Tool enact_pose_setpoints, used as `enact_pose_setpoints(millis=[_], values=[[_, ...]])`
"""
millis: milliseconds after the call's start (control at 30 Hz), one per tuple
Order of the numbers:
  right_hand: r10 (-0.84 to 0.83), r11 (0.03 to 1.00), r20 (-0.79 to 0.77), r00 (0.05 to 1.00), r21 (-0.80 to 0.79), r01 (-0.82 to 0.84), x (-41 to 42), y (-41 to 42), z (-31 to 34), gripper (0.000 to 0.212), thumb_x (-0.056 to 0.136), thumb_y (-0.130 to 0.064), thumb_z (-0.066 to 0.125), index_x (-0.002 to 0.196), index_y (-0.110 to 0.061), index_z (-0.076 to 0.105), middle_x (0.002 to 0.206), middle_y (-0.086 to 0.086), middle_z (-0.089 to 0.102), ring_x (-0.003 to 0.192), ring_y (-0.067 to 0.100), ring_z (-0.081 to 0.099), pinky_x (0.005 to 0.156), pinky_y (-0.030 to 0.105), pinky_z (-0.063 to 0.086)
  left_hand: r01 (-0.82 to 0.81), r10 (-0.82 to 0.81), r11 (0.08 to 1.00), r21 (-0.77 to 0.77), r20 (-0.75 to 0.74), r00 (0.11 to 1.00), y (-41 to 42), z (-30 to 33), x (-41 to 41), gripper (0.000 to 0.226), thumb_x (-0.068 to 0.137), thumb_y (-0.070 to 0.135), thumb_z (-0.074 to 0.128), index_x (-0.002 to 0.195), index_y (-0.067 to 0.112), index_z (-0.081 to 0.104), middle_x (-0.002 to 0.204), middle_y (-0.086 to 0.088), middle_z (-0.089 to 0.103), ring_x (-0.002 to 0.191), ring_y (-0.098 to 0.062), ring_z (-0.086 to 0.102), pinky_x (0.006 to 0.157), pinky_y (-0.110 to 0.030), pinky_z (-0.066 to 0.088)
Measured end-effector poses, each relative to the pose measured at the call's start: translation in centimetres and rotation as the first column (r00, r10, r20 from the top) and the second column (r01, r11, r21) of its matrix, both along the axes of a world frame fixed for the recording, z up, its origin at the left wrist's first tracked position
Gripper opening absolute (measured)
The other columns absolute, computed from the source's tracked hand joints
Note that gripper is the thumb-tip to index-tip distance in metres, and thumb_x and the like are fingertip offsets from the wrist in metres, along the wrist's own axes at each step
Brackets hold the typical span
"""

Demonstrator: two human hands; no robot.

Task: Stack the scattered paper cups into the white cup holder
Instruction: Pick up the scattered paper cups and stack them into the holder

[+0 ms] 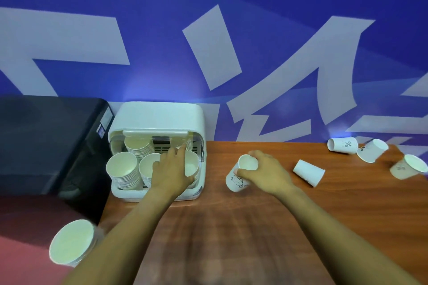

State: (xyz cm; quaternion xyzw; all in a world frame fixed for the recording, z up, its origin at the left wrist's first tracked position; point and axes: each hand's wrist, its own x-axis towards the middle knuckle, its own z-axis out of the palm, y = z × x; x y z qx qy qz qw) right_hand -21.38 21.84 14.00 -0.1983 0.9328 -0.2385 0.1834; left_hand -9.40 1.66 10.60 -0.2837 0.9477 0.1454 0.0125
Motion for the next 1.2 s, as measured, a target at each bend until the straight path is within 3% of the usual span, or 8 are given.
enact_pose_setpoints(millis=[167,333,533,800,1000,1200], values=[[0.022,1.000,-0.008,1.000,0.001,-0.022,0.3,-1.0,-0.1,0.070,0.073,-0.052,0.071,0.133,-0.027,0.045,0.129,-0.002,0.052,0.115,0.017,0.050,0.091,0.035,0.046,-0.008,0.007,0.997,0.077,0.019,1.000,-0.5,0.1,0.4,0.100,0.077,0.047,0.070,0.152,0.021,0.010,0.152,-0.003,0.029,0.135,-0.027,0.033,0.100,-0.042,0.036],[0.129,0.978,-0.047,0.991,-0.161,-0.135,1.2,-4.3,0.7,0.081,0.073,-0.039,0.077,0.140,-0.018,0.038,0.138,0.001,0.045,0.123,0.018,0.045,0.097,0.025,0.037,-0.010,0.015,0.996,0.092,-0.056,0.998,-2.2,1.1,1.5,0.097,0.078,0.049,0.069,0.152,0.021,0.013,0.151,-0.004,0.031,0.136,-0.027,0.033,0.104,-0.045,0.038],[0.229,0.946,-0.101,0.968,-0.210,-0.245,2.9,-9.3,0.6,0.078,0.071,-0.035,0.079,0.138,-0.019,0.041,0.135,0.002,0.039,0.122,0.017,0.045,0.098,0.021,0.033,-0.031,0.039,0.995,0.097,-0.086,0.995,-3.5,2.9,2.4,0.088,0.082,0.047,0.066,0.151,0.020,0.017,0.152,-0.003,0.029,0.137,-0.026,0.033,0.104,-0.044,0.036],[0.257,0.952,-0.079,0.963,-0.150,-0.266,3.4,-11.3,-1.3,0.081,0.073,-0.040,0.076,0.142,-0.025,0.036,0.134,0.000,0.036,0.125,0.020,0.044,0.104,0.032,0.038,-0.022,0.034,0.993,0.117,-0.104,0.994,-4.0,3.5,3.3,0.085,0.084,0.043,0.064,0.151,0.022,0.015,0.151,-0.002,0.029,0.135,-0.026,0.034,0.104,-0.043,0.035],[0.312,0.944,-0.043,0.949,-0.098,-0.315,3.3,-11.2,-1.8,0.097,0.068,-0.055,0.075,0.147,-0.035,0.021,0.143,0.000,0.033,0.132,0.021,0.038,0.105,0.040,0.039,-0.053,0.069,0.990,0.128,-0.122,0.990,-4.0,3.7,3.6,0.080,0.087,0.044,0.060,0.151,0.023,0.017,0.151,-0.002,0.030,0.135,-0.027,0.034,0.104,-0.044,0.034],[0.277,0.958,-0.050,0.960,-0.065,-0.280,2.9,-7.5,-1.2,0.079,0.079,-0.046,0.070,0.145,-0.031,0.029,0.145,0.001,0.034,0.128,0.020,0.045,0.103,0.034,0.041,0.042,-0.016,0.989,0.142,-0.180,0.983,-2.8,4.1,3.5,0.069,0.088,0.041,0.060,0.147,0.025,0.028,0.145,-0.001,0.038,0.132,-0.024,0.038,0.104,-0.039,0.038]])
